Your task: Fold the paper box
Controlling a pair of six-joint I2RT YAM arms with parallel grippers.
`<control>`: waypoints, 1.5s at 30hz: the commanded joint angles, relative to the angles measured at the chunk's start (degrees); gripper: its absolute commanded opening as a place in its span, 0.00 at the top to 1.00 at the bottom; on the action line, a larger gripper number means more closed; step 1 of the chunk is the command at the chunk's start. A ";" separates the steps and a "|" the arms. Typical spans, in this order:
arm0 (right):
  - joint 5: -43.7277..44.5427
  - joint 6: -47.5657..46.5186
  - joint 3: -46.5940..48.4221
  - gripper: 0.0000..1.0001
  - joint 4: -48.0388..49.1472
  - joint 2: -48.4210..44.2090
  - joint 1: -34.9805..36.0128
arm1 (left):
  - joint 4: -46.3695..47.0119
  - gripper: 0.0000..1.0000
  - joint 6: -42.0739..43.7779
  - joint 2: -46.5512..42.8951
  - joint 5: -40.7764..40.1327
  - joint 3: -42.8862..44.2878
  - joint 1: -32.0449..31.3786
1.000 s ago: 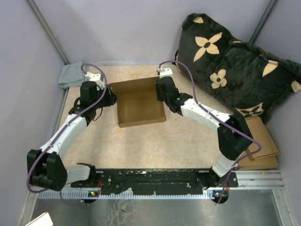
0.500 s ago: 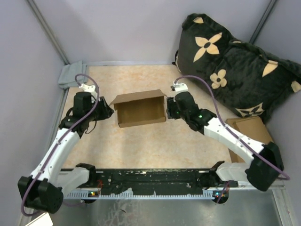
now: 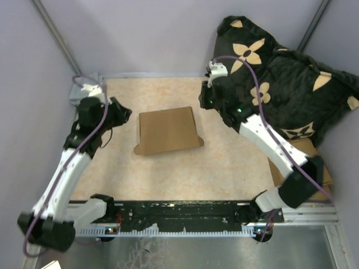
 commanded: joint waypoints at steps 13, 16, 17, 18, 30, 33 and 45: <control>-17.43 3.86 9.48 0.78 -4.34 29.37 0.52 | 5.88 0.67 3.91 31.39 14.11 -3.44 -1.80; -17.61 3.49 7.70 0.78 -6.25 34.09 1.01 | 6.95 0.67 4.34 34.82 14.27 -6.42 -2.05; -17.50 3.50 7.61 0.78 -7.00 35.60 1.10 | 6.98 0.67 4.48 36.04 14.19 -6.85 -2.14; -17.35 3.63 7.41 0.78 -7.43 36.66 1.18 | 6.95 0.66 4.55 37.27 13.87 -7.12 -2.18; -11.62 3.56 15.95 0.77 -8.69 40.66 0.72 | 5.90 0.65 7.40 46.66 11.65 5.52 -2.27; -11.25 2.92 23.02 0.77 -11.43 44.65 -0.35 | 3.71 0.64 8.21 52.04 11.61 13.61 -2.19; -8.80 -0.99 47.15 0.64 -23.60 43.92 -3.38 | -0.39 0.56 9.88 48.08 10.49 28.18 -1.77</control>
